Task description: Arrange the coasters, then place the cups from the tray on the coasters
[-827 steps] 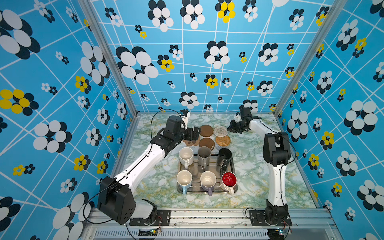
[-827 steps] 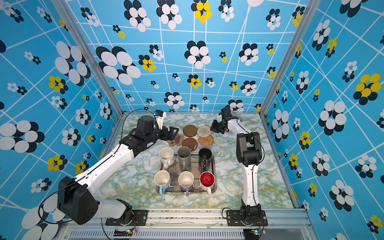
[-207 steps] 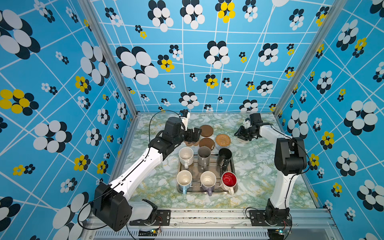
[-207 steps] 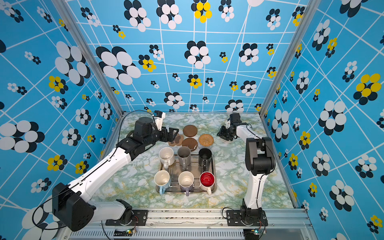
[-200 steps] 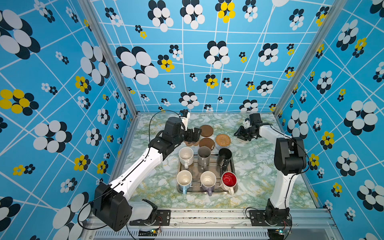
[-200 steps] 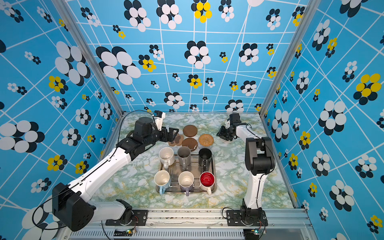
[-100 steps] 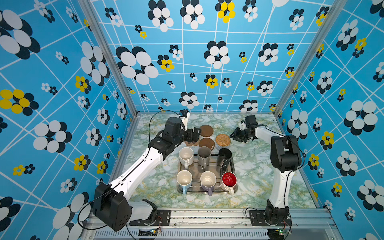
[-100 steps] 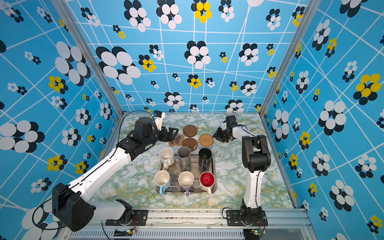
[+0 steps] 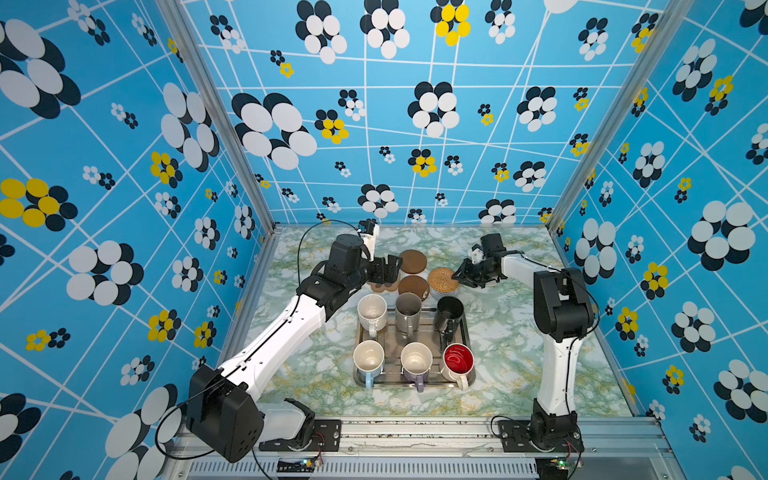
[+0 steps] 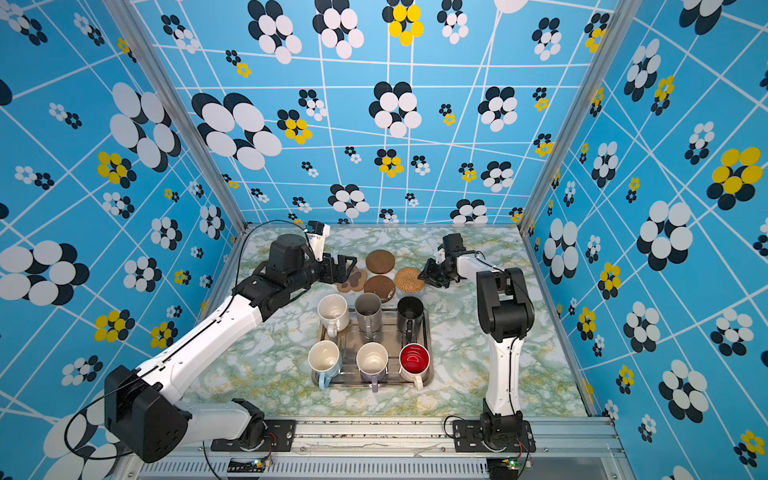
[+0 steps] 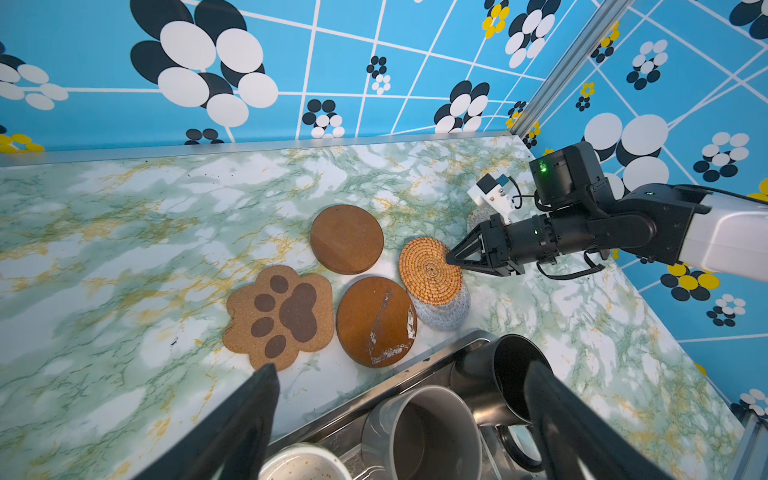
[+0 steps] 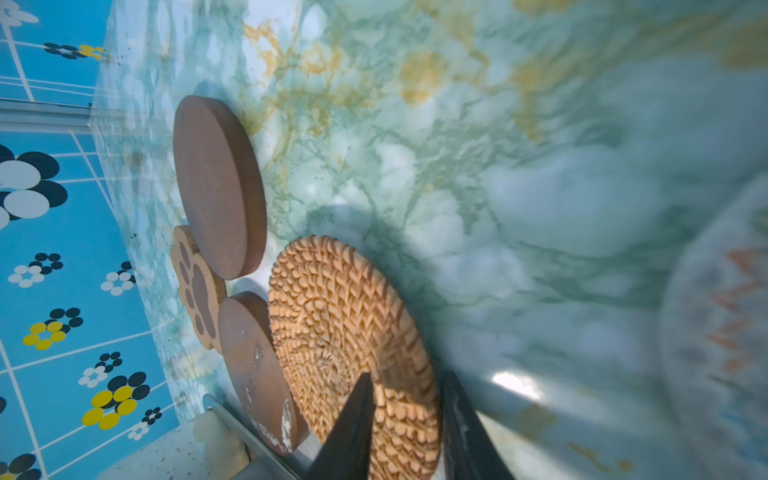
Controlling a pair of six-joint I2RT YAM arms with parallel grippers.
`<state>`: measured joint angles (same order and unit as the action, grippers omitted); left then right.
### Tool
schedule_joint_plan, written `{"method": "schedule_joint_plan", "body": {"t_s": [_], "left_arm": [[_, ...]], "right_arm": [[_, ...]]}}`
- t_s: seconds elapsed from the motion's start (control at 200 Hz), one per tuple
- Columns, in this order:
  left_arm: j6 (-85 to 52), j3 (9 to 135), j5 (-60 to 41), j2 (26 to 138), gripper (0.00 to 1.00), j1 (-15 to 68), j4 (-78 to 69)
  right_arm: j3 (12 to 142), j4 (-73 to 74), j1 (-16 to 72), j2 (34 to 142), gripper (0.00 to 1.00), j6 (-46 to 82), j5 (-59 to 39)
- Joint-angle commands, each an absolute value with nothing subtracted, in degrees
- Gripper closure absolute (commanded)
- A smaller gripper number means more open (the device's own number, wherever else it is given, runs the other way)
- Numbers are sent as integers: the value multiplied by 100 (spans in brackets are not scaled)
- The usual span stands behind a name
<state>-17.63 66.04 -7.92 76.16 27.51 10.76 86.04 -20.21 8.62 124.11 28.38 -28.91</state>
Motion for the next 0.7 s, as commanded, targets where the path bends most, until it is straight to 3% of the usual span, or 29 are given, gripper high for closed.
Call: {"method": "schedule_joint_plan", "body": {"t_s": [0.0,0.5,0.695], "left_arm": [[-1808,6643,-738,7585,6,2795,1068],[-1773,6636,-694,7567,6,2795,1111],[-1774,6618,-686,7545,6,2795,1110]], "right_arm": [[8711,-2096,868,12612,72,2892,-2962],[9046,-2280,868,12676,100,2832,-2834],[9270,-2458,870,12650,100,2725,-2736]]}}
